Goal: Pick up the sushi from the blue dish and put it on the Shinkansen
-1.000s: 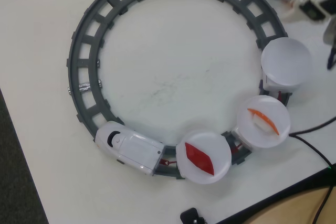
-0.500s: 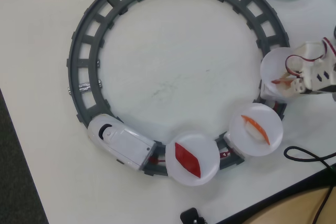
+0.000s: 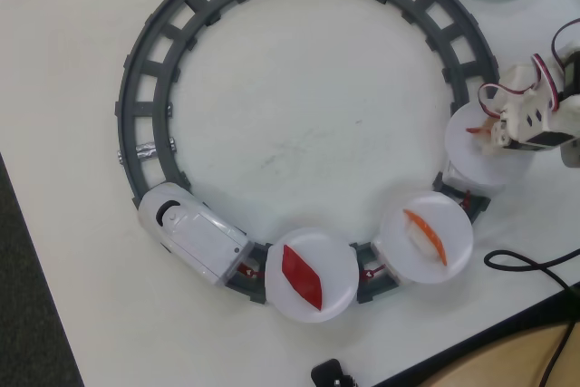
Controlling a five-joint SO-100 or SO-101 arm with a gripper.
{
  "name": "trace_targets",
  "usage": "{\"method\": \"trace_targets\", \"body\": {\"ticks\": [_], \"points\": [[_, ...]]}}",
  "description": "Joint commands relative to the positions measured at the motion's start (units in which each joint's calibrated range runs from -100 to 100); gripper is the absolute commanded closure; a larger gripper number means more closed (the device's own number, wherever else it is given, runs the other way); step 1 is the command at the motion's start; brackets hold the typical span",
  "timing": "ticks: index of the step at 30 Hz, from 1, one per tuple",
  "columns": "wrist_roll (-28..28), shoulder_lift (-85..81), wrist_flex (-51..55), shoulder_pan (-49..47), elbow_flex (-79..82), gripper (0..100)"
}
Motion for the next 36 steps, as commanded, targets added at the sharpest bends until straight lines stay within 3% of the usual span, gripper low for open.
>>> {"method": "trace_targets", "body": {"ticks": [1,6,15,30,36], "points": [[-2.12,-1.35,3.77,-2.42,-0.29,97],[-2.28,-2.52,8.74,-4.26,-0.29,95],[-2.22,-1.51,6.00,-4.62,-0.20,74],[-4.32,-1.76,-1.70,-5.50,-0.65,74],[-12.82,-2.10,-9.75,-7.96,-6.03,74]]}}
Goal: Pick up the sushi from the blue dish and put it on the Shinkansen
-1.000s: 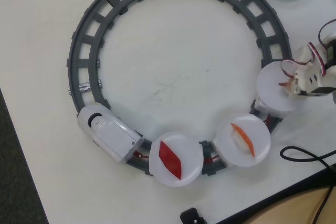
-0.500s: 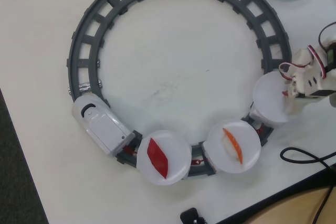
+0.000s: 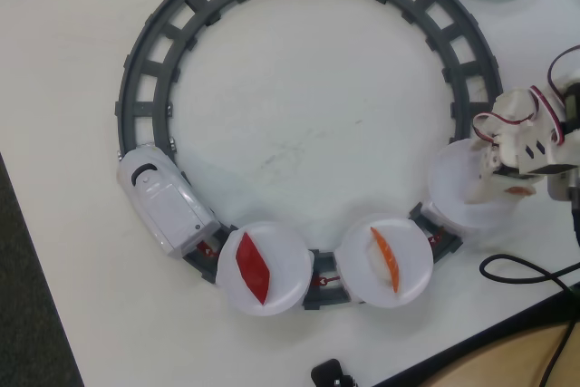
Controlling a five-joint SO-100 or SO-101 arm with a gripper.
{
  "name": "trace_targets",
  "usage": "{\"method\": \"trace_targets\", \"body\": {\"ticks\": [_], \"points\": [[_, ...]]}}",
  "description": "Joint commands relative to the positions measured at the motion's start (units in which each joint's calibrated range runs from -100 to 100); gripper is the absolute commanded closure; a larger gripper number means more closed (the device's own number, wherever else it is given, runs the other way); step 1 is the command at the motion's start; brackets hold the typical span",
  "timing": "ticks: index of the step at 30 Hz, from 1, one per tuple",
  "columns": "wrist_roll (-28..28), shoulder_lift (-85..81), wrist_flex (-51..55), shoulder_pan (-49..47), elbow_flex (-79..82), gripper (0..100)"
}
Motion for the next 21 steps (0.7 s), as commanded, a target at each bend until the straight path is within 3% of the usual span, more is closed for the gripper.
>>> {"method": "trace_targets", "body": {"ticks": [1,6,11,21], "points": [[-7.86,-1.85,-6.38,-1.70,-6.39,74],[-23.85,-2.43,-22.04,-0.46,-10.34,74],[-38.69,-2.68,-28.29,12.12,-15.19,73],[-50.12,-14.29,-28.20,44.96,-4.60,74]]}}
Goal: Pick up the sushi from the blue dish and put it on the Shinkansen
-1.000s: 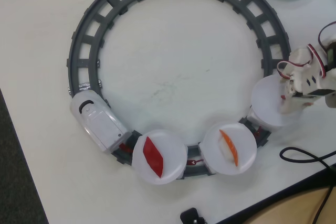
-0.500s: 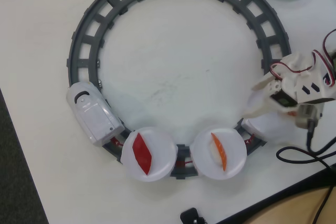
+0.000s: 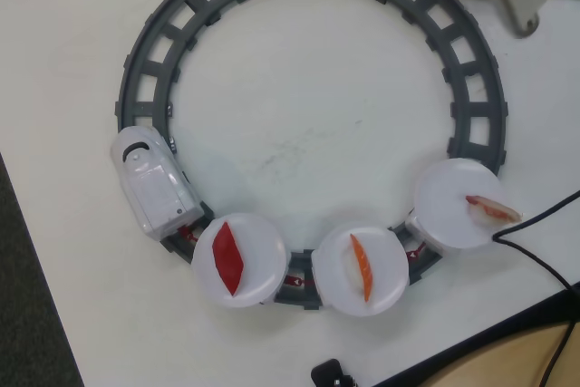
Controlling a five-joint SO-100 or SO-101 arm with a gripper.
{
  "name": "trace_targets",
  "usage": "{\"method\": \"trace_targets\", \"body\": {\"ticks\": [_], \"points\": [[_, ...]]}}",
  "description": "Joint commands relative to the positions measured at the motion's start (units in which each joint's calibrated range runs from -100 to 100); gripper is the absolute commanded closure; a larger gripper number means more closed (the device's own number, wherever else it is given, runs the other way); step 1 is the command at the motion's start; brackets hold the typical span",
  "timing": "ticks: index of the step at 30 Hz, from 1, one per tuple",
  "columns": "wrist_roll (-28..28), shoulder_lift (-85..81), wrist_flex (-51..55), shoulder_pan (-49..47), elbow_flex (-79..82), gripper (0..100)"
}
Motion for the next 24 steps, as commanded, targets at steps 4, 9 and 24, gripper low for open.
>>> {"method": "trace_targets", "body": {"ticks": [4,9,24], "points": [[-4.22,-23.35,0.04,14.31,20.39,74],[-4.22,-46.65,-0.73,14.48,47.32,74],[-4.11,-82.81,-0.56,18.27,84.48,74]]}}
